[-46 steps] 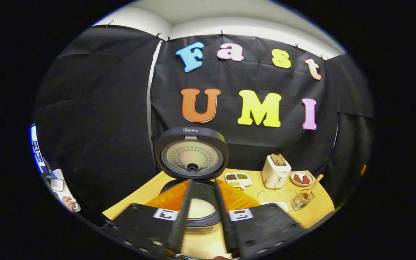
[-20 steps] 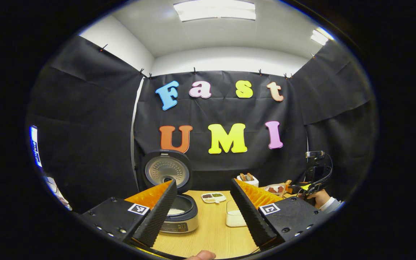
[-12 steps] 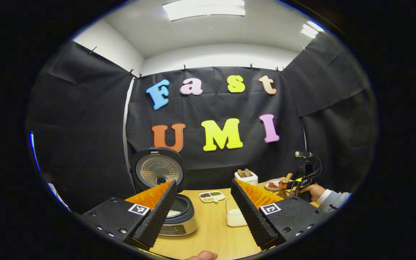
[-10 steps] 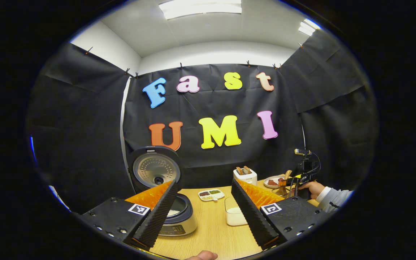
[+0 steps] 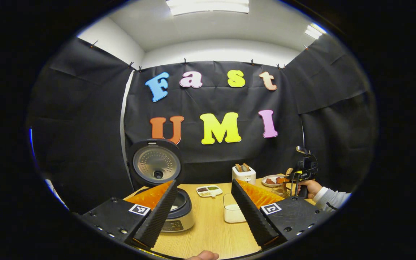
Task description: Close the left gripper, press the button to open the rice cooker; take a wooden spoon from the chopstick holder with the right hand, scoop a spoonful of rice and pour it into the rice cooker, then put the wooden spoon back into the chopstick holder.
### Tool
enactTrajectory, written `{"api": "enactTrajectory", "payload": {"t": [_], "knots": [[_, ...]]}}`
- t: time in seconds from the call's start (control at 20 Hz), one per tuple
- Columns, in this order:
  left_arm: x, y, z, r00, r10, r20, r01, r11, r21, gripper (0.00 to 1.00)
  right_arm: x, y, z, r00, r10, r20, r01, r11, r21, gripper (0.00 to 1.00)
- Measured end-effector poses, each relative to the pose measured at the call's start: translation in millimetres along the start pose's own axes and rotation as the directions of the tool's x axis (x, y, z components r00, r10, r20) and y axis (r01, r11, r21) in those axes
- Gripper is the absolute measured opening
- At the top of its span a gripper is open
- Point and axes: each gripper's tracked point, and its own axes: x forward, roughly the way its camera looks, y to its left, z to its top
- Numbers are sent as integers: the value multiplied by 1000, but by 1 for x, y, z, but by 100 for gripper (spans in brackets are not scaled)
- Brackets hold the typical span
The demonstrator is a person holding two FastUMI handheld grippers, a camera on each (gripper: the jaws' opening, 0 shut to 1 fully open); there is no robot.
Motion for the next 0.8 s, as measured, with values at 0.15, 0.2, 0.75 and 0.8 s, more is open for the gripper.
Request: {"api": "enactTrajectory", "payload": {"t": [0.15,0.2,0.75,0.8], "knots": [[-8,6,-2,1000,-1,-6,1,1000,-5,96,-12,6,14,999,-15,39,16,1000,-24,14],[-10,8,-3,1000,-4,-8,4,1000,-6,96,-18,10,20,998,-16,57,18,999,-36,14],[-43,21,-7,1000,-27,-11,26,999,-30,96,-97,97,74,971,13,240,36,979,-198,14],[-45,20,-7,999,-32,-12,31,999,-27,96,-100,110,72,969,26,246,29,975,-219,12]]}}
